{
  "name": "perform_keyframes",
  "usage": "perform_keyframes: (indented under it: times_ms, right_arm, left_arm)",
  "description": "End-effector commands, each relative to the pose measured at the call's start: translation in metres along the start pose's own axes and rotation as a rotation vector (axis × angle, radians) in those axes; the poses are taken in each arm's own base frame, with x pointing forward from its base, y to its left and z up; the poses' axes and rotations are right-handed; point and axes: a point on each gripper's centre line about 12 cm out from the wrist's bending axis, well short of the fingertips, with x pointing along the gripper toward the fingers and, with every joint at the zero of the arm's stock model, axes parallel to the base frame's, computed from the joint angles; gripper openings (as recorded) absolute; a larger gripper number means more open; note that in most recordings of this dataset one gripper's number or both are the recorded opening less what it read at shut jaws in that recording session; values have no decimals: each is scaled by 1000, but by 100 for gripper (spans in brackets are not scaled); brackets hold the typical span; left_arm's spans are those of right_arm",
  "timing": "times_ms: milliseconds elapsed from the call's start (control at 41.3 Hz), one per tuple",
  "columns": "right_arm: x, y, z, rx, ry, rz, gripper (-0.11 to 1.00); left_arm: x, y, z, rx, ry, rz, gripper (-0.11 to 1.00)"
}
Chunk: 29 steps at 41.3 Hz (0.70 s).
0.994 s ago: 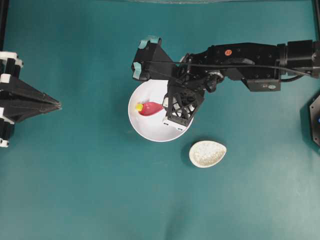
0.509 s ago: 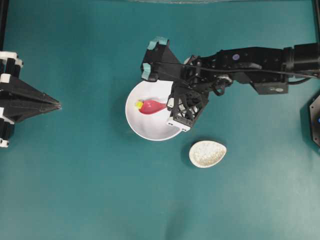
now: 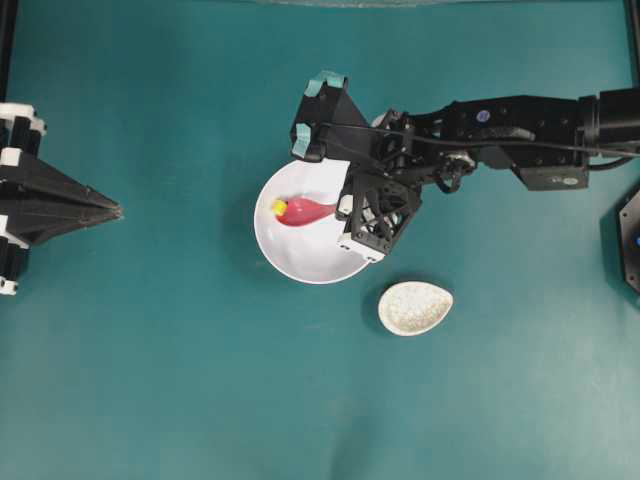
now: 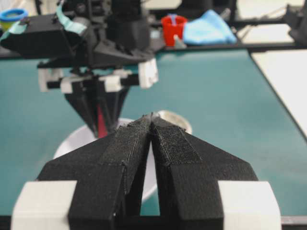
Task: Scoop the yellow hexagonal prism block from the bowl with a spoon using the right arm.
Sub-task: 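Lift the spoon with the block and draw it toward the right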
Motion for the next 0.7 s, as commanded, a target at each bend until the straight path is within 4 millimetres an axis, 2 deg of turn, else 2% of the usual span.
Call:
perform_keyframes:
  times_ms: [0, 679]
  right_arm:
    - [-15, 3, 9, 0, -52, 11, 22]
    - [-19, 6, -5, -5, -164, 34, 22]
  left_arm:
    - [2, 0, 9, 3, -23, -2, 7]
    - [2, 0, 10, 3, -26, -2, 7]
